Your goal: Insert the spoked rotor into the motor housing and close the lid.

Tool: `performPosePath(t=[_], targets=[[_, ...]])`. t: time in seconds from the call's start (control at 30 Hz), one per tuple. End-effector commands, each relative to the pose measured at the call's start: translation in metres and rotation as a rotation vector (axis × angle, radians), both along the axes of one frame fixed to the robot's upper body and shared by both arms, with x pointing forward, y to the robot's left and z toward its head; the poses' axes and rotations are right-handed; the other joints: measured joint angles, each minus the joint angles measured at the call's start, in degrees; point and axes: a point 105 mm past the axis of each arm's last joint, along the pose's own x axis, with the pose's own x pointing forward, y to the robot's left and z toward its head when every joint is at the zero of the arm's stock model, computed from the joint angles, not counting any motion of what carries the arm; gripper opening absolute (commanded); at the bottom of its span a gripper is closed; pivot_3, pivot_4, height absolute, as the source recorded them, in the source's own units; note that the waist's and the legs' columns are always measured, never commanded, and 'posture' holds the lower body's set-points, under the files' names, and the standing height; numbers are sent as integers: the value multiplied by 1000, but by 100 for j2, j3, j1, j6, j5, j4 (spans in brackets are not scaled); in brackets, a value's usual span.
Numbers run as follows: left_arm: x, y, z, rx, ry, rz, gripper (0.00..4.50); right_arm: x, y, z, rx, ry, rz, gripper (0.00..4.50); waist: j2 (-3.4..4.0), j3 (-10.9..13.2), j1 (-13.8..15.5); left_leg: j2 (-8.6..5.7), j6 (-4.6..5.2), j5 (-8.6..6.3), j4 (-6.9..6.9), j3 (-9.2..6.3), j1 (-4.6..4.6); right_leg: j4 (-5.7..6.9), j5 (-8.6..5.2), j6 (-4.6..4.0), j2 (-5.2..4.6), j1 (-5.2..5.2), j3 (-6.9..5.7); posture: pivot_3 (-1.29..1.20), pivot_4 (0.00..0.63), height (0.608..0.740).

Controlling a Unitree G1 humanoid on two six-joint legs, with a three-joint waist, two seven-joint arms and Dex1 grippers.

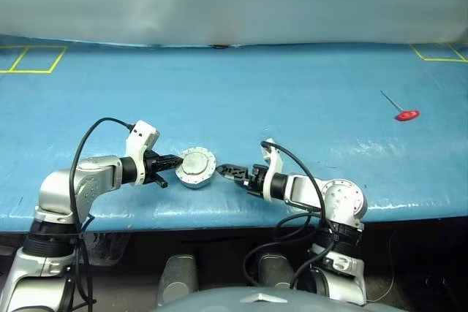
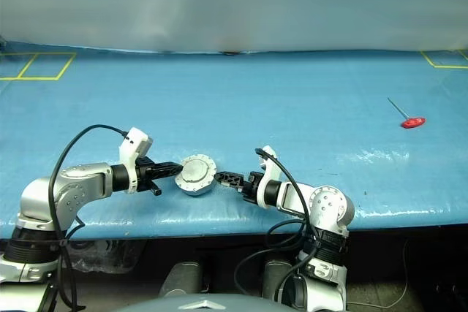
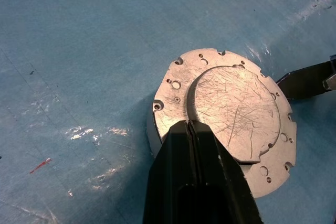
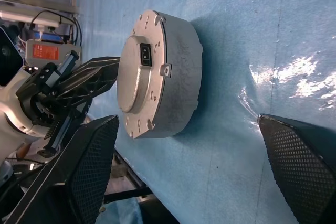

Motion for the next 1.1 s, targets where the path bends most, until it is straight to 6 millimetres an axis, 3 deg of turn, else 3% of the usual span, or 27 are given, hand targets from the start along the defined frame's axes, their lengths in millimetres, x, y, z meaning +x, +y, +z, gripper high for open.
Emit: performPosePath(t=[0.03,0.57,0.8,1.1], targets=[[-13,-7,-25,17,101,-21,0,-6,73,35,286,31,82,4480,1,0,-6,0,0,0,0,-6,3,0,0,0,1,3,0,0,150,740],[-14,-7,-27,15,104,-25,0,1,106,41,386,123,77,4480,7,3,-5,-4,1,-1,-5,-30,4,-15,-1,-1,2,29,-6,0,150,740],[-14,-8,-27,16,104,-28,0,-2,97,42,438,160,72,4480,13,7,-26,-1,1,0,-5,-34,3,-11,-2,-1,6,36,-7,0,150,740],[-14,-8,-29,17,106,-31,0,-22,87,28,400,207,140,4480,14,8,-79,-1,5,-3,-14,-34,-10,-19,-3,-2,6,30,-6,0,150,740]])
